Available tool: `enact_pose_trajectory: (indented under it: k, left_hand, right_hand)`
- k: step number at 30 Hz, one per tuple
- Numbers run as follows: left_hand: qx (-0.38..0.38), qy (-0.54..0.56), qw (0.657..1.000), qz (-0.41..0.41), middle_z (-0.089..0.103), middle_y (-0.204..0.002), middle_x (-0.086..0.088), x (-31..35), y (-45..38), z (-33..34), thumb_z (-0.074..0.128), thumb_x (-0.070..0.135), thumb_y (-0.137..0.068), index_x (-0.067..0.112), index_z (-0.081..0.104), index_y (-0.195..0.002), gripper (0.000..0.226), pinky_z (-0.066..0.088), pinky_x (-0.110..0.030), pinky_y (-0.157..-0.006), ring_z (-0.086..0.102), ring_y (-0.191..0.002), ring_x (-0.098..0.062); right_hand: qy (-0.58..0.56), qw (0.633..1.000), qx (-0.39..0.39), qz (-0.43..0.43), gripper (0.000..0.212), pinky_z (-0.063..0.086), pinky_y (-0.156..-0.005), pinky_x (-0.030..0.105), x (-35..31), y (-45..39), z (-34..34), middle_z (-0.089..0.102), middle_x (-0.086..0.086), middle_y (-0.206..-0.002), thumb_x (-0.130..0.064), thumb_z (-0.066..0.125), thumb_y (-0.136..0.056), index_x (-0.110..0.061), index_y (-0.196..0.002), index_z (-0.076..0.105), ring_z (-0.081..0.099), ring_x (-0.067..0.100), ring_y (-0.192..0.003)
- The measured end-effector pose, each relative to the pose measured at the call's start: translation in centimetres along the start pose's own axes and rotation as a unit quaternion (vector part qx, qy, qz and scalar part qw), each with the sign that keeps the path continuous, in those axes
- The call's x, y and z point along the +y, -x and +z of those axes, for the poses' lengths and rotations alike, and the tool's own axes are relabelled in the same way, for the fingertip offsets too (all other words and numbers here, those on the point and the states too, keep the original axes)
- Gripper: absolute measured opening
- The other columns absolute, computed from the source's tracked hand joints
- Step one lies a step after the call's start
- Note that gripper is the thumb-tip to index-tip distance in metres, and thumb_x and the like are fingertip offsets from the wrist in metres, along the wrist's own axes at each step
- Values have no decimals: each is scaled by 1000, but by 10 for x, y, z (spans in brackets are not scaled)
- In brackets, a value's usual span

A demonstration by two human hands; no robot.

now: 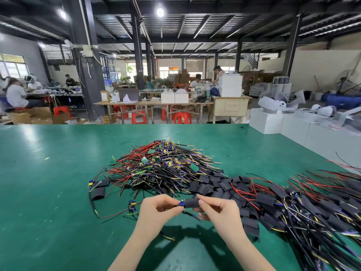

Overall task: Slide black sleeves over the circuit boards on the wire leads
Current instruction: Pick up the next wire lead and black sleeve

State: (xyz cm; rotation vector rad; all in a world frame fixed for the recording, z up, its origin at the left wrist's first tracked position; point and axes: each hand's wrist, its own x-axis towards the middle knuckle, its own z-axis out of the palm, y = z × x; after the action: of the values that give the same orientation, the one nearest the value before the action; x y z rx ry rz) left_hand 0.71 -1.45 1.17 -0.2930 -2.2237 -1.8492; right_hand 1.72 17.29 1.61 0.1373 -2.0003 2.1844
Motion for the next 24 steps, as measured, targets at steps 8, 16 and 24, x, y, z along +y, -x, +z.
enact_pose_trajectory:
  k: [8, 16, 24]
  left_hand:
    - [-6, -21, 1000, 9, 76, -79, -2, -1, -1, -1, 85, 5, -69, 17, 78, -76, 15, 56, -22, -71, 72, -74, -19]
    - [-14, -7, 1000, 24, 76, -79, -1, 2, 2, 1, 81, -2, -71, 24, 80, -76, 26, 55, -20, -71, 71, -73, -13]
    - [-36, 70, 997, -10, 76, -84, -9, 3, -1, -4, 75, -13, -72, 8, 79, -83, 24, 53, -17, -70, 72, -77, -15]
  right_hand:
    - [8, 1000, -10, 2, 20, 57, -62, 24, 3, -1, -1, 75, 7, -80, 4, 65, -85, -11, -91, 76, 73, 22, -75]
    - [9, 1000, -19, -1, 19, 57, -63, 24, 2, 1, 0, 75, 8, -82, 7, 64, -85, -6, -94, 75, 73, 21, -75]
    - [54, 997, -24, -57, 24, 58, -67, 24, -1, 4, 2, 75, 1, -77, 4, 66, -84, -14, -95, 76, 72, 14, -69]
